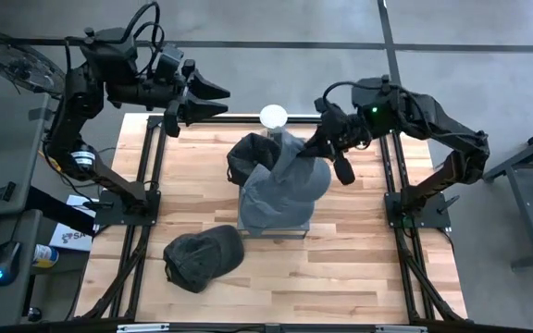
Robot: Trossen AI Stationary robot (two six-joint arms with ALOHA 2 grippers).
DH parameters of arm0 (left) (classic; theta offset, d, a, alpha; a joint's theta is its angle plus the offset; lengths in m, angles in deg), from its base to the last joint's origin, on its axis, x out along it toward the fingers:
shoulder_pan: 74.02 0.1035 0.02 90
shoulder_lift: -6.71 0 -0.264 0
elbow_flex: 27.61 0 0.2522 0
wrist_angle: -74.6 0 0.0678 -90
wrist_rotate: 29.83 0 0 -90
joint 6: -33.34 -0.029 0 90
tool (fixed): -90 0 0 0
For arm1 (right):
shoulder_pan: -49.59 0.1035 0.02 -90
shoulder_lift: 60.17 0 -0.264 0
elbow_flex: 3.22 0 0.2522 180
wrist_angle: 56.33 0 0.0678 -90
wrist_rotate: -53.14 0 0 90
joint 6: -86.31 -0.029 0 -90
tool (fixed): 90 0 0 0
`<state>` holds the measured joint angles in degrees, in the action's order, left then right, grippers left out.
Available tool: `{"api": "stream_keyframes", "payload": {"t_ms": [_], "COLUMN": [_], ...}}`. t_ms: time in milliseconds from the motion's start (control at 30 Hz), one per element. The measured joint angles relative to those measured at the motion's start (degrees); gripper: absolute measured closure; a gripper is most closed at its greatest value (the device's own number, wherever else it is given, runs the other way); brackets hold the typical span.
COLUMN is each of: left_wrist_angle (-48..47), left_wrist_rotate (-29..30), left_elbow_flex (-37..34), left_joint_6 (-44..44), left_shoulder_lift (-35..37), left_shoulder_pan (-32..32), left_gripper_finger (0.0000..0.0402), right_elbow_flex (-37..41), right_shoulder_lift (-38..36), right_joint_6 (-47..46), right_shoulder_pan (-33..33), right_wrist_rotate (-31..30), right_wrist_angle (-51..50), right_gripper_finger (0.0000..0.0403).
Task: Pick & Place hat
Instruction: Stack the gray cap on the gray cap on the shelf
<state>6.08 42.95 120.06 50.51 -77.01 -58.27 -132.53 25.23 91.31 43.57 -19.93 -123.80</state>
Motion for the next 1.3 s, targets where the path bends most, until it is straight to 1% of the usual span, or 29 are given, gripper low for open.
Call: {"api": "stream_keyframes", "payload": {"t_ms": [233,400,633,900,967,1033,1300], "left_wrist_angle": [-2.3,-2.7,-2.9,-2.9,-2.9,-2.9,-2.9], "left_wrist_rotate": [0.4,0.2,0.1,0.1,-0.1,-0.2,-0.2], "left_elbow_flex": [0.0,0.0,0.0,0.0,0.0,0.0,0.0], "left_joint_6": [0.0,0.0,0.0,0.0,0.0,0.0,0.0], "left_shoulder_lift": [0.0,0.0,0.0,0.0,0.0,0.0,0.0], "left_shoulder_pan": [0.0,0.0,0.0,0.0,0.0,0.0,0.0], "left_gripper_finger": [0.0188,0.0188,0.0188,0.0188,0.0188,0.0188,0.0188], "right_elbow_flex": [0.0,0.0,0.0,0.0,0.0,0.0,0.2], "right_shoulder_lift": [2.1,4.2,7.9,10.8,11.3,11.6,11.9], "right_joint_6": [1.0,2.0,3.0,4.9,5.5,5.8,5.8], "right_shoulder_pan": [3.2,4.9,6.5,7.2,7.2,7.2,7.1], "right_wrist_rotate": [-0.5,-2.3,-3.5,-3.8,-4.7,-5.8,-6.0], "right_wrist_angle": [-2.6,-4.7,-4.8,-4.8,-4.9,-5.0,-5.6], "right_gripper_finger": [0.0402,0.0402,0.0402,0.0402,0.0402,0.0402,0.0402]}}
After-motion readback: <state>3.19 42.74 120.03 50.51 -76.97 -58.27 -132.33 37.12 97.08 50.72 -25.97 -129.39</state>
